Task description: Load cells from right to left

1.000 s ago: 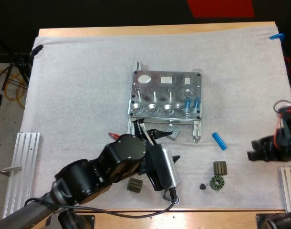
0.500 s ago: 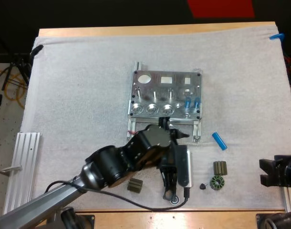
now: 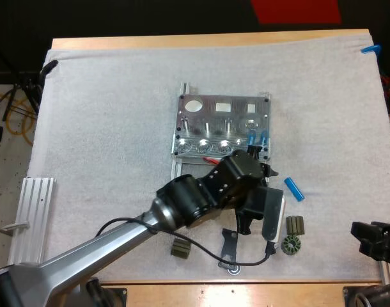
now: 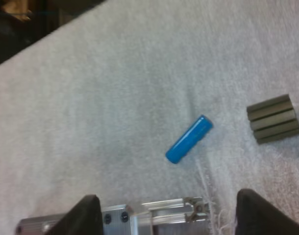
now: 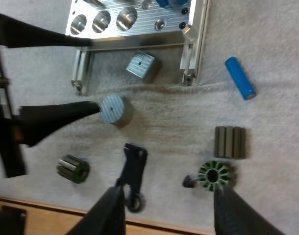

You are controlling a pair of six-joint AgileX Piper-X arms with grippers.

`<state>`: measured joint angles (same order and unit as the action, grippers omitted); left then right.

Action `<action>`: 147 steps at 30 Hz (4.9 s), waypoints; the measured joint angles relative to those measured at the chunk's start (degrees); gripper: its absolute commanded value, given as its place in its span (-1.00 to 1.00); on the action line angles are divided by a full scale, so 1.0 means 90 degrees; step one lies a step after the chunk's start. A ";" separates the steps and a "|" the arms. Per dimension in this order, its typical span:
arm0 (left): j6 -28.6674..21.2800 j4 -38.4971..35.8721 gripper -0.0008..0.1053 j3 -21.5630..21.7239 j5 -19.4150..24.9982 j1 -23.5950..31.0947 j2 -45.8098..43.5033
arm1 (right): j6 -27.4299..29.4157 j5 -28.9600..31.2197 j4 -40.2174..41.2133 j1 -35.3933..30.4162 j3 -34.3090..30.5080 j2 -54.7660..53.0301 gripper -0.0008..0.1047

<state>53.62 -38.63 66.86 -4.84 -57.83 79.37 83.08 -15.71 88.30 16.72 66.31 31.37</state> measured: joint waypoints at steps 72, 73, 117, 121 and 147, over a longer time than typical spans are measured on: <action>-0.2680 0.3389 0.04 0.0070 -0.1218 0.0639 0.3508 | -0.0523 -0.1374 0.0015 0.0000 0.0000 -0.0325 -0.19; -0.2680 0.3379 0.04 0.0070 -0.1218 0.0639 0.3508 | -0.0523 -0.1381 0.0015 0.0000 0.0000 -0.0325 -0.19; -0.0882 0.1205 -0.05 0.0077 -0.0592 0.0569 0.2138 | 0.1629 0.0316 0.0023 0.0000 0.0000 0.0711 -0.19; -0.0693 0.0929 -0.05 0.0077 -0.0589 0.0569 0.1797 | 0.1977 0.0774 0.0023 0.0000 -0.0078 0.1189 -0.19; -0.0278 -0.0827 -0.05 0.0077 -0.0589 0.0569 0.0037 | 0.3575 0.1876 -0.3555 0.0249 -0.1432 0.4528 -0.99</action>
<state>51.12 -46.07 67.55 -10.14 -52.71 79.70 115.25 1.18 56.31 18.96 53.42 72.12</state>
